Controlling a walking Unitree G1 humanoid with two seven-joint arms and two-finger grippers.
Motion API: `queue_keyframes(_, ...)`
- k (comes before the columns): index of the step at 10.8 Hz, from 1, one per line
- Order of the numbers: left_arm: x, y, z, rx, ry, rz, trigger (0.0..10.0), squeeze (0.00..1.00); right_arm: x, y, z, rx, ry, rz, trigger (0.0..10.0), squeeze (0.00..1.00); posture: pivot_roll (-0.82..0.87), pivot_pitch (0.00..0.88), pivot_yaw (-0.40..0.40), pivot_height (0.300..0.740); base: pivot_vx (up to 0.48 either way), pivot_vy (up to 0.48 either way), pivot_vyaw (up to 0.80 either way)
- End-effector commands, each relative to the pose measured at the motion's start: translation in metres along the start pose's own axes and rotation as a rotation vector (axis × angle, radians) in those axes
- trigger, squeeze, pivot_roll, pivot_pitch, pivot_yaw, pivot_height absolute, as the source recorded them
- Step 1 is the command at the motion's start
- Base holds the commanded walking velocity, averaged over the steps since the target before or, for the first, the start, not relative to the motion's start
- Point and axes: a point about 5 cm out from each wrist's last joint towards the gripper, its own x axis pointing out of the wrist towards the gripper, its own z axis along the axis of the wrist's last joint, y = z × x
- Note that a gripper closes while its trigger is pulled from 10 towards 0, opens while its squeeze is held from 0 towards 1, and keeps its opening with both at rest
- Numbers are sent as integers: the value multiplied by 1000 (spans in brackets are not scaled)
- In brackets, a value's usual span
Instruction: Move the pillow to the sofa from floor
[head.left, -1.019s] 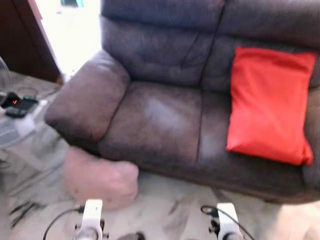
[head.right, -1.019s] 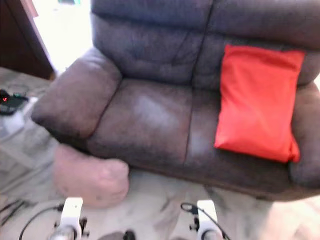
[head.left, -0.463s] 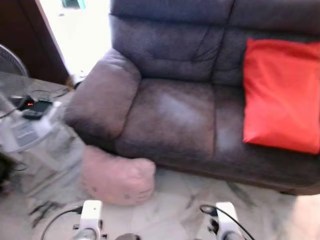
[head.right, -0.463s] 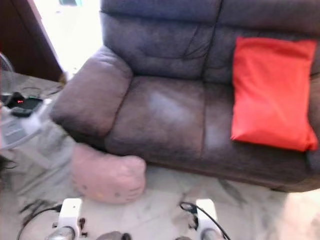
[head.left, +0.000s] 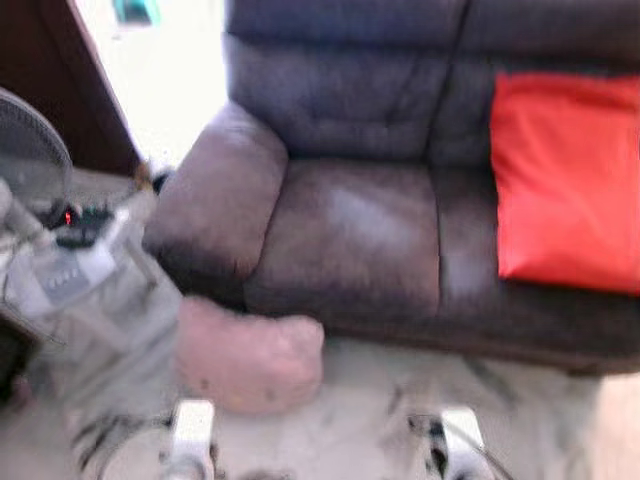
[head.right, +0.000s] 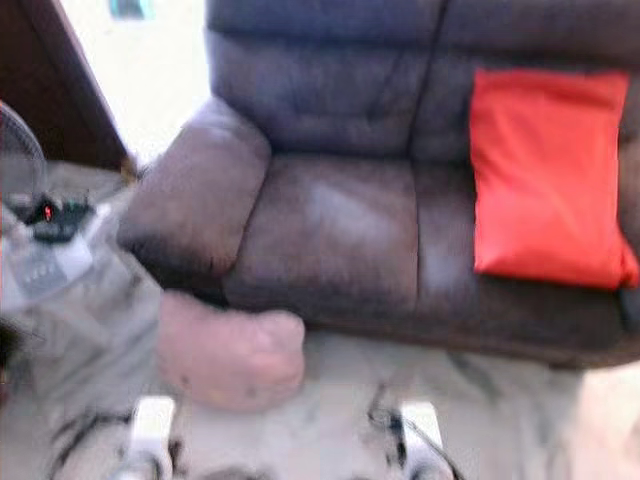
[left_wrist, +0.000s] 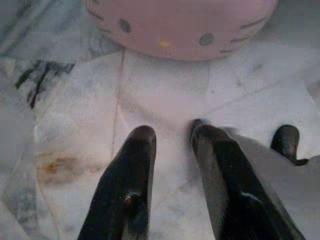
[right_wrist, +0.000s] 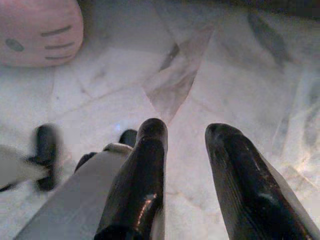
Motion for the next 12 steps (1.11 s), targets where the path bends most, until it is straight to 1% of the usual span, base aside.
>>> queue_keyframes(1,-1,7,-7,27,23,16,10000,0,0,4,-2,9,5,8,10000,0,85,75,-29,740,0,330,0)
queue_keyframes(4,-2,8,-8,31,26,15,10000,0,0,4,-2,9,5,8,10000,0,86,66,-27,740,0,328,0)
queue_keyframes(12,-1,8,-6,24,20,19,10000,0,0,3,-1,24,2,-8,10000,0,89,97,-30,740,0,327,0)
